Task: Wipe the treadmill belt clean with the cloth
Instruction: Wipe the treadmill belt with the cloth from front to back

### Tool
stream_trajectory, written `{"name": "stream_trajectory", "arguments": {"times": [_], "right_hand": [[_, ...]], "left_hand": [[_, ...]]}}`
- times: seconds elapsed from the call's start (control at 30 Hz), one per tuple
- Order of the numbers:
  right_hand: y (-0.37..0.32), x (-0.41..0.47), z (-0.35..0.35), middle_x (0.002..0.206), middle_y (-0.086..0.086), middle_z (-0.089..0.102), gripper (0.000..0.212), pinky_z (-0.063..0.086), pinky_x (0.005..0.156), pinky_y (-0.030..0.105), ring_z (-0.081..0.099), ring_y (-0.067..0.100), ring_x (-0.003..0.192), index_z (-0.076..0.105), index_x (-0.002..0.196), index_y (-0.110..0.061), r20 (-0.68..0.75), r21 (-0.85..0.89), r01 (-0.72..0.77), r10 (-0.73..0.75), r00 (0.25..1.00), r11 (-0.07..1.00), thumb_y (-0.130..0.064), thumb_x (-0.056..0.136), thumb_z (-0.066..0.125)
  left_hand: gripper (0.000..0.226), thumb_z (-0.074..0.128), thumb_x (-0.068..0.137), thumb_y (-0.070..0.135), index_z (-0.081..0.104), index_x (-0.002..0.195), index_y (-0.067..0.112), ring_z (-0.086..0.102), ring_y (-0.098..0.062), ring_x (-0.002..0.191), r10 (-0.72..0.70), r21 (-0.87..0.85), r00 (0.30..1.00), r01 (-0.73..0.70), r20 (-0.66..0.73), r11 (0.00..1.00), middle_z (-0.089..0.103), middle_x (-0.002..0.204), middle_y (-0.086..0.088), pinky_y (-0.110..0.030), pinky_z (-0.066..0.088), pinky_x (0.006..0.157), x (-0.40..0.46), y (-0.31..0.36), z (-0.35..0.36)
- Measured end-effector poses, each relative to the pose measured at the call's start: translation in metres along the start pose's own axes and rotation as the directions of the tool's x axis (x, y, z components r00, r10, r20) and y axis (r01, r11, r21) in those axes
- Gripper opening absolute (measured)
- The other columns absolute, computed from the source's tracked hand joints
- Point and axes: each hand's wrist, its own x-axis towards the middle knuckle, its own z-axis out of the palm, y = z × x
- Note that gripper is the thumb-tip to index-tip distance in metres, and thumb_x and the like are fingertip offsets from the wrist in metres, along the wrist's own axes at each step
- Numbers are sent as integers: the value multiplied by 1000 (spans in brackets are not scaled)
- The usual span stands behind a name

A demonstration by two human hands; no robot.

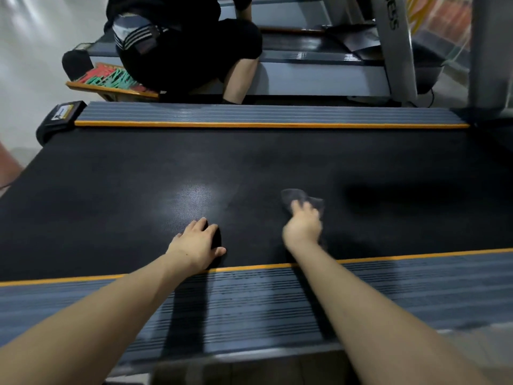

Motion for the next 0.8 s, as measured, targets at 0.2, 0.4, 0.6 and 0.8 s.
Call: {"name": "stream_trajectory", "arguments": {"times": [0.2, 0.4, 0.6, 0.8], "right_hand": [[-26, -34, 9, 160, -2, 29, 54, 25, 118, 44, 22, 21, 148, 42, 147, -33, 204, 228, 452, -496, 844, 862, -14, 97, 50], [87, -4, -37, 161, 1, 28, 51, 25, 115, 33, 24, 22, 148, 42, 148, -28, 59, 140, 113, -122, 991, 984, -14, 100, 47], [29, -28, -17, 157, 6, 35, 59, 30, 116, 35, 32, 27, 142, 44, 147, -26, 68, 128, 35, -44, 997, 991, -7, 92, 51], [9, -59, -13, 154, 1, 43, 51, 24, 119, 29, 34, 19, 144, 57, 137, -29, 159, 346, 397, -470, 868, 850, -5, 92, 53]], "left_hand": [[54, 47, 98, 56, 42, 142, 26, 31, -26, 143, 46, 72, 999, -44, -22, 996, 36, 149, -4, -49, 44, 106, 4, 13, 6], [56, 44, 99, 56, 35, 146, 26, 20, -27, 151, 58, 80, 998, -55, -35, 995, 25, 160, -7, -52, 37, 113, 4, 10, 21], [50, 31, 102, 50, 32, 146, 27, 19, -26, 151, 44, 92, 997, -38, -63, 995, 24, 159, -8, -56, 33, 114, 2, 12, 27], [48, 40, 101, 42, 33, 143, 21, 16, -30, 151, 29, 121, 999, -25, -37, 992, 22, 160, -11, -58, 34, 112, 2, 21, 20]]}}
